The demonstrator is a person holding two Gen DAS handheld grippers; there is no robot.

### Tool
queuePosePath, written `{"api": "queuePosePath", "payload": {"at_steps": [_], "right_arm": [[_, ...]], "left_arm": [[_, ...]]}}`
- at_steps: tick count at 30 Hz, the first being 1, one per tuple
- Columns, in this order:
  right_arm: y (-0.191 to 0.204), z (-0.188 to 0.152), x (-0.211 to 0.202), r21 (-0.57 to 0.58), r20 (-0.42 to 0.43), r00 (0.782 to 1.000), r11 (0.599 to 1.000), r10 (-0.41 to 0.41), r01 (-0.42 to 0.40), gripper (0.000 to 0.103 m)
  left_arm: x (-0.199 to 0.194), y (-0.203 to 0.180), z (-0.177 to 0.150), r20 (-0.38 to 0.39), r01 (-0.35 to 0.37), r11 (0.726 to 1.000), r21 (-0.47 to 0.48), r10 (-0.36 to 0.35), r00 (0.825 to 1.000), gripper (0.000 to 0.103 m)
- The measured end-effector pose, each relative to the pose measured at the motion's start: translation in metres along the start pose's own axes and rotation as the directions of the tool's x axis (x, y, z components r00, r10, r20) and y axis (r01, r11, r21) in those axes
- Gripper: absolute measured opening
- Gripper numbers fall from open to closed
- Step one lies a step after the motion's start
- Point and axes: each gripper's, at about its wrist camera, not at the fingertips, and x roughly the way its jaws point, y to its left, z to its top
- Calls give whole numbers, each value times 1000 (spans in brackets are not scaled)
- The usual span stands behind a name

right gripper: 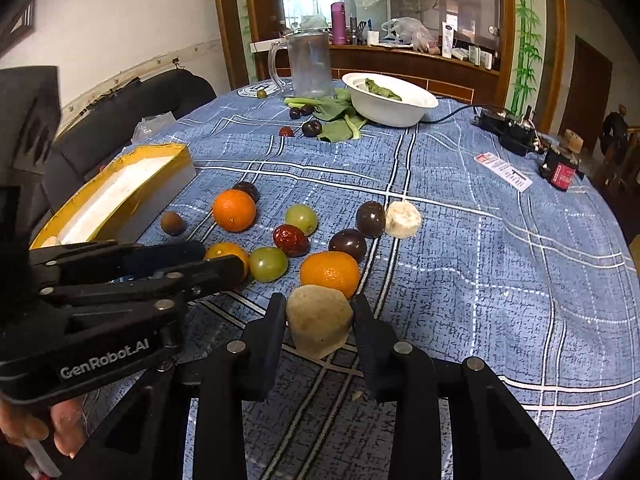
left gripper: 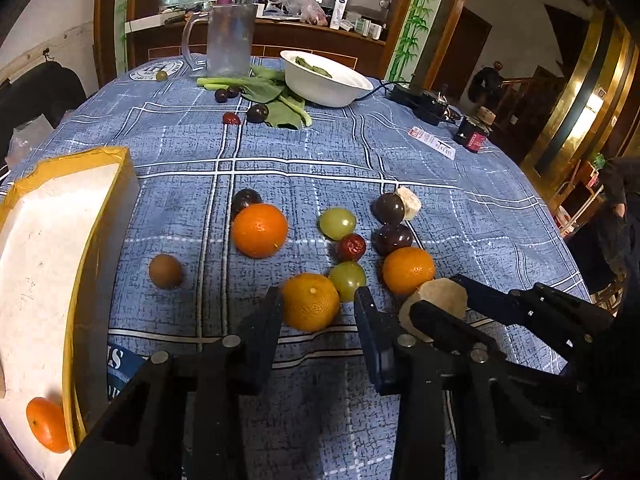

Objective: Organize fruits
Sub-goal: 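Grasp an orange with the left tool while the right tool grasps a cream chunk, then lower the orange and chunk into the foam tray and open both tools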

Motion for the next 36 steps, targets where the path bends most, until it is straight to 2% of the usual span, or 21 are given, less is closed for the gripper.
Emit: {"api": "queuePosePath", "payload": {"at_steps": [6, 9, 12, 14, 15, 20, 26, 30, 36], "right_arm": [[-13, 3, -8, 54, 24, 999, 998, -41, 39, 36], [-19, 4, -10, 75, 30, 998, 996, -54, 51, 36], [-18, 3, -9, 77, 27, 999, 996, -46, 44, 36], [-17, 3, -10, 72, 30, 998, 996, -48, 46, 36], [-16, 3, -9, 72, 30, 998, 996, -46, 44, 36], [-17, 3, -9, 81, 33, 999, 996, -27, 24, 36], [-15, 2, -14, 87, 65, 998, 996, 11, -17, 36], [-7, 0, -18, 60, 95, 995, 998, 0, -6, 36], [7, 1, -25, 52, 118, 993, 998, 10, -17, 36]], "left_arm": [[-1, 10, -2, 0, 12, 999, -35, -12, 1000, 35], [6, 4, -2, -17, 3, 1000, -12, -3, 1000, 35], [14, -5, -3, -15, -33, 999, 33, 33, 999, 35], [15, -5, -3, -9, -27, 999, 31, 27, 1000, 34], [15, -4, -3, -5, -32, 999, 28, 32, 999, 30], [7, 3, -5, 6, -47, 999, -9, 48, 999, 30], [-42, 17, -14, 80, -39, 996, -77, 45, 996, 30], [-89, 44, -23, 151, -33, 988, -153, 57, 987, 30], [-138, 92, -40, 198, -132, 963, -235, 181, 963, 30]]}}
